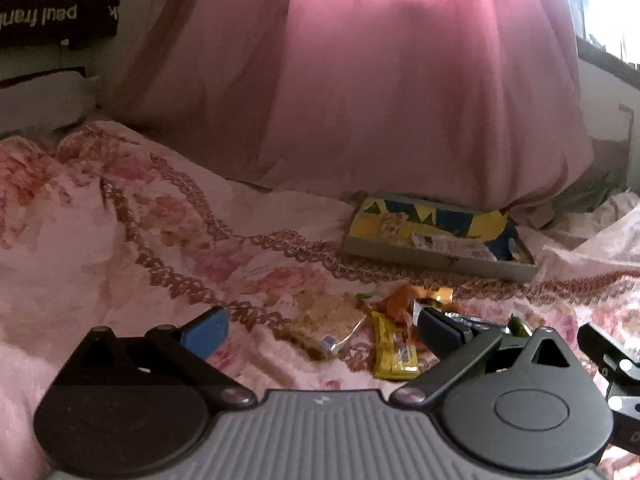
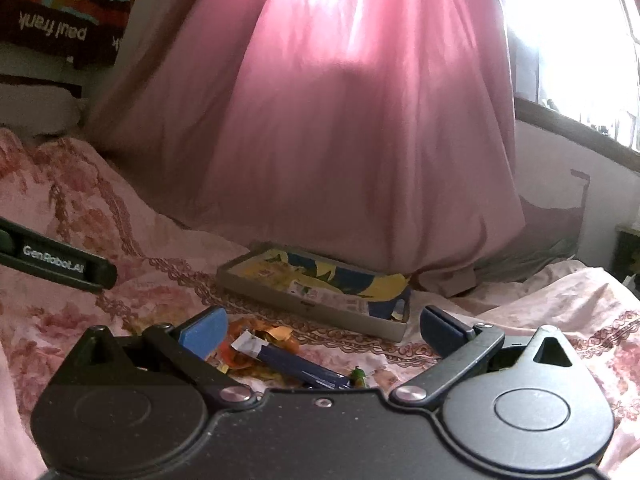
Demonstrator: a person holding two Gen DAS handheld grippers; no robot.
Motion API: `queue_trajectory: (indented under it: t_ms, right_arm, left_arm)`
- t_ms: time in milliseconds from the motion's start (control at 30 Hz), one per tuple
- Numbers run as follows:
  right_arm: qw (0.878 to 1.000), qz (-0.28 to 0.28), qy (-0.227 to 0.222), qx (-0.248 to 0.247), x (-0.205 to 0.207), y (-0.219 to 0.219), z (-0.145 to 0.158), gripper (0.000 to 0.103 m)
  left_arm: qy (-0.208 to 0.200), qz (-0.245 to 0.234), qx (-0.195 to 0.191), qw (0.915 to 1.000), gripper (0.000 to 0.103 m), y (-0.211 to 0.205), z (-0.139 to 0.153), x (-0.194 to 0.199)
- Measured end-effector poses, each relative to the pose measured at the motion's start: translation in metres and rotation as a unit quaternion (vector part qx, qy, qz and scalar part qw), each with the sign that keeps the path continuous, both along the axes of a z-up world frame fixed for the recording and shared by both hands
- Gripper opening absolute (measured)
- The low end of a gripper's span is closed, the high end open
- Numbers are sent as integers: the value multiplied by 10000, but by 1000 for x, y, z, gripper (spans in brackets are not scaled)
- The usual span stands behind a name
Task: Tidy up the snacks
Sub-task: 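Move both tools back toward the remaining snacks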
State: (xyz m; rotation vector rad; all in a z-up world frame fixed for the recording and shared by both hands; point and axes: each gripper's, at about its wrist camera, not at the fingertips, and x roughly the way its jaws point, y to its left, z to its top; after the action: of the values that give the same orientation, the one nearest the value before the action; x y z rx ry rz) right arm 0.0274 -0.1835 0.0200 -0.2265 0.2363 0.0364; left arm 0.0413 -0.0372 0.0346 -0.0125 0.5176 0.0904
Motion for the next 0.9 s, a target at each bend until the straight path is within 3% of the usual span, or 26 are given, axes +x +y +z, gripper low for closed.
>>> queue_trajectory:
  t_ms: [200,500,700,900]
  right_arm:
    - [9998,-21,-2,214,-3,-13,2,102]
    - [9904,-354,515,1234,10,-53,-3,102]
    - [9867,-456,755,1368,24,-67,-15,102]
    - [9818,-638,1091,1419,50,-80,-32,102]
  left_arm:
    - [157,-10,270,9995,103,-24,20,-5]
    - [830,278,823,9928,103,-68,49,21]
    - [1431,581,823,9846,103,-78,24,47]
    - [1696,680,1263,9750,103,-93,-5,64]
